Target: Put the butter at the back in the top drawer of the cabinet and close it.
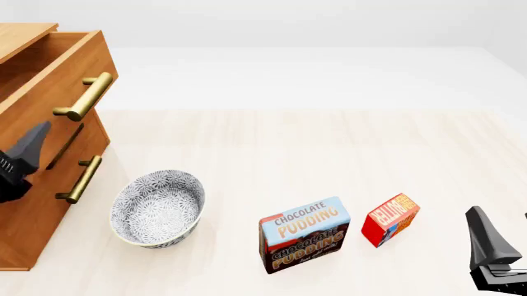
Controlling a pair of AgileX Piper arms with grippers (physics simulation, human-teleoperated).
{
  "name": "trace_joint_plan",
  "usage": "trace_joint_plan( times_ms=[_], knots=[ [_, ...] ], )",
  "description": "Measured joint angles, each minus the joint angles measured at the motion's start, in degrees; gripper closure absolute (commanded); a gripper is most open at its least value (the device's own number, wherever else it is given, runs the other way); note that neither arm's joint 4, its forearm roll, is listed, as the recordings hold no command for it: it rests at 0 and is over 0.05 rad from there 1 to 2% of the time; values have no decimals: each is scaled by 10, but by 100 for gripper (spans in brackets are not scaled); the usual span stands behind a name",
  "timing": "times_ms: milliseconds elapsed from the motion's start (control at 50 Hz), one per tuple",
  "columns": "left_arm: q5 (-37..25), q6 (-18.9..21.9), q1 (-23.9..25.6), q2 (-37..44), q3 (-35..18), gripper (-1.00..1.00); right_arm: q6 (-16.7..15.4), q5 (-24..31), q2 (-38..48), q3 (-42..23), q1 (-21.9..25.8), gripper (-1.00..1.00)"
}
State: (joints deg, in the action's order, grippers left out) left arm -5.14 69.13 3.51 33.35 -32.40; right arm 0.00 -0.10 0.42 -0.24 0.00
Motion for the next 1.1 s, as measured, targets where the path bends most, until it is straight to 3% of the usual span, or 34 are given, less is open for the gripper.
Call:
trace_joint_plan(
  times_ms=[220,460,760,1100],
  knots=[
    [-106,-17,-9,-92,-33,-100,0,0,0,0,0,-100],
    [-191,-51,-19,-121,-83,-100,0,0,0,0,0,-100],
    [-278,-125,-12,-80,-174,-100,0,0,0,0,0,-100],
    [-376,-256,-9,39,-299,-100,0,0,0,0,0,-100]
  ],
)
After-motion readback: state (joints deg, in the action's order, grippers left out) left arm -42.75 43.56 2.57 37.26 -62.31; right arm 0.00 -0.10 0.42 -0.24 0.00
